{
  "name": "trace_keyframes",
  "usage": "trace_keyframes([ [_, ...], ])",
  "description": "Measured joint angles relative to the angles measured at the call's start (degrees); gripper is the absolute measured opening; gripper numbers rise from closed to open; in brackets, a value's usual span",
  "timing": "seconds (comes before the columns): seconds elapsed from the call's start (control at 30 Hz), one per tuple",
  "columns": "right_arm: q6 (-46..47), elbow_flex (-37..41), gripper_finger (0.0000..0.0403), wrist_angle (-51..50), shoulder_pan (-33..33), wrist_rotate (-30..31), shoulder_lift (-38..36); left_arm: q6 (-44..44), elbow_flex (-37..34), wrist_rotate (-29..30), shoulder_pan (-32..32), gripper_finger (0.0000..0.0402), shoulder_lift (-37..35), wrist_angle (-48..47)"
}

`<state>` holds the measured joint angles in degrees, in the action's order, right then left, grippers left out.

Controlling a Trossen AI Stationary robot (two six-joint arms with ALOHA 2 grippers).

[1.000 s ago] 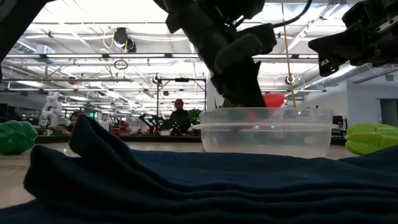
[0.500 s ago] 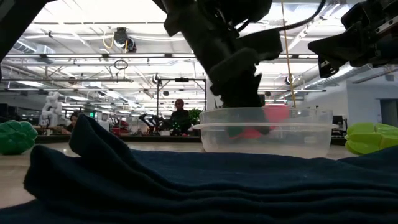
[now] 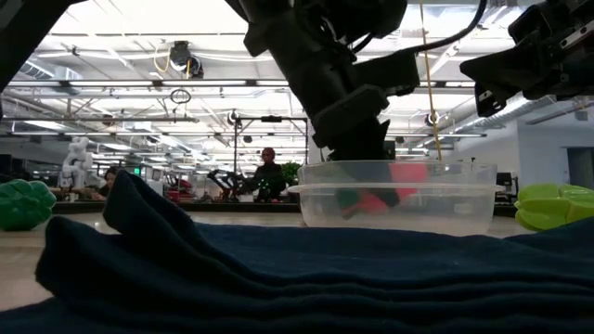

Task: Pick and placing Produce into tupperware
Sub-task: Put the orange carrot into the transparent bin

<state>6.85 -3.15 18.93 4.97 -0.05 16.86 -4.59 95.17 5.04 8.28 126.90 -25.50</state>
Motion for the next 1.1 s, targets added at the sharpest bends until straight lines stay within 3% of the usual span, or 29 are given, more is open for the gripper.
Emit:
trace_keyframes([
  [0.57, -0.02, 0.01, 0.0, -0.07, -0.02, -0.04, 0.0, -0.87, -2.83, -0.94, -0.05, 0.0172, -0.01, 2.06],
  [0.9, -0.02, 0.0, 0.0, -0.1, 0.0, -0.04, 0.0, -0.93, -2.83, -1.75, -0.05, 0.0229, -0.01, 2.19],
  [1.1, -0.02, 0.0, 0.0, -0.1, -0.01, -0.04, 0.0, -3.12, -2.92, -1.73, -0.05, 0.0239, -1.09, 2.04],
])
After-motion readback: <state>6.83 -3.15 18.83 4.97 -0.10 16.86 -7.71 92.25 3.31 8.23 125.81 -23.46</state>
